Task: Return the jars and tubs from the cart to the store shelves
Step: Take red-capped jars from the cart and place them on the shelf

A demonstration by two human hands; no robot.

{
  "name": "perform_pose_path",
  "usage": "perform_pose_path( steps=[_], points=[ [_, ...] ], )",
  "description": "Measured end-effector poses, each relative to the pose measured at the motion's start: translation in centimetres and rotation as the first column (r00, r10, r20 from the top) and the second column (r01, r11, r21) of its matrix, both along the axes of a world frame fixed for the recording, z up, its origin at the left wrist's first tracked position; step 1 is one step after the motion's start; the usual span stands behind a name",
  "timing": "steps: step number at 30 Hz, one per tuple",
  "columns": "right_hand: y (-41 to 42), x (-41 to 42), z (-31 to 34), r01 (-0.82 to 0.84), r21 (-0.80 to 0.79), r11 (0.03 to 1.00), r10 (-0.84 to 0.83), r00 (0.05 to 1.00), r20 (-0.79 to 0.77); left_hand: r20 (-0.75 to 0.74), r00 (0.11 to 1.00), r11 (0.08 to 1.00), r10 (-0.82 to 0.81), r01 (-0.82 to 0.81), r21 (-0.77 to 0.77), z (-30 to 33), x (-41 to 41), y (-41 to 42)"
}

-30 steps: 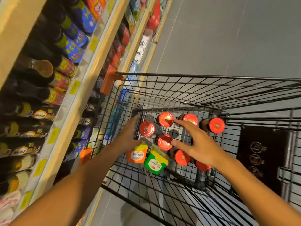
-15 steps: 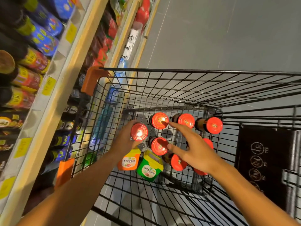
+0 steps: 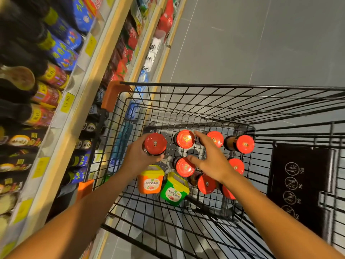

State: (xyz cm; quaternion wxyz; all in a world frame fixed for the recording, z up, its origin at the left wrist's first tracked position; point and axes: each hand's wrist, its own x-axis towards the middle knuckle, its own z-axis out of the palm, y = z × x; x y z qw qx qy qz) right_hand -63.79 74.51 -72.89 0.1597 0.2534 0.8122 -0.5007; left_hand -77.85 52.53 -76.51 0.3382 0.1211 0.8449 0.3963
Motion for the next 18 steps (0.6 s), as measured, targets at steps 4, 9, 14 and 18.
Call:
perform_pose_path(
  steps=[4,9,14,18],
  points=[
    [-0.6,-1.4,-2.2,0.051,0.033,0.998,-0.05,0.999,-0.014,-0.062,0.996,0.996,0.061,-0.057,0.061,3.1,-0.3,0.7],
    [-1.3,-2.7,-5.8,0.136,-0.028,0.99,-0.136,0.991,0.003,-0.026,0.989,0.98,0.143,-0.138,0.142,5.3,-0.1,0.9],
    [-1.9,-3.1,-8.8,0.258,-0.08,0.963,-0.257,0.966,0.019,-0.008,0.984,0.973,0.18,-0.176,0.152,5.8,0.0,0.2],
    [-2.5,-2.9,-9.7,0.334,-0.039,0.942,-0.336,0.94,-0.054,-0.005,0.974,0.962,0.228,-0.225,0.155,6.2,-0.2,-0.5]
  ],
)
